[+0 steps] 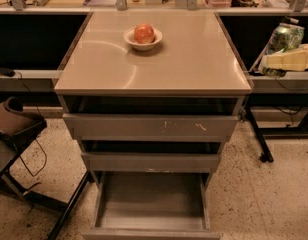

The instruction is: Place green can into bottom drawer

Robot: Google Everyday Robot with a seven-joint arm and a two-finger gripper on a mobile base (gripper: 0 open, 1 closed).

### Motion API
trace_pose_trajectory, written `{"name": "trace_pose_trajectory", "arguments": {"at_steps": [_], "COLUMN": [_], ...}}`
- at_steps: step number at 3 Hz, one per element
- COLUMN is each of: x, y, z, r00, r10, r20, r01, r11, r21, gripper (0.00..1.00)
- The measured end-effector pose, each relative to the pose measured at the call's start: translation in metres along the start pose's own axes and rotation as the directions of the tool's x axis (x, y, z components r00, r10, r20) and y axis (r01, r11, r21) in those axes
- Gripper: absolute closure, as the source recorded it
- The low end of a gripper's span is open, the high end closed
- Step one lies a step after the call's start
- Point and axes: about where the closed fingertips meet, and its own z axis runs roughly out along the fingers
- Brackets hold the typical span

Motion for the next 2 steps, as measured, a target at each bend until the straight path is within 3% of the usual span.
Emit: {"name": "trace_pose_trajectory", "arguments": {"at_steps": [2], "x": [0.01], "y": [0.011], "z": [0.007], "r00": [1.0], "r10": [-0.012], "r20": [-0.007], "r01": [0.012], "r11": [0.9998], "r21": [0.014], "gripper": [1.0]}}
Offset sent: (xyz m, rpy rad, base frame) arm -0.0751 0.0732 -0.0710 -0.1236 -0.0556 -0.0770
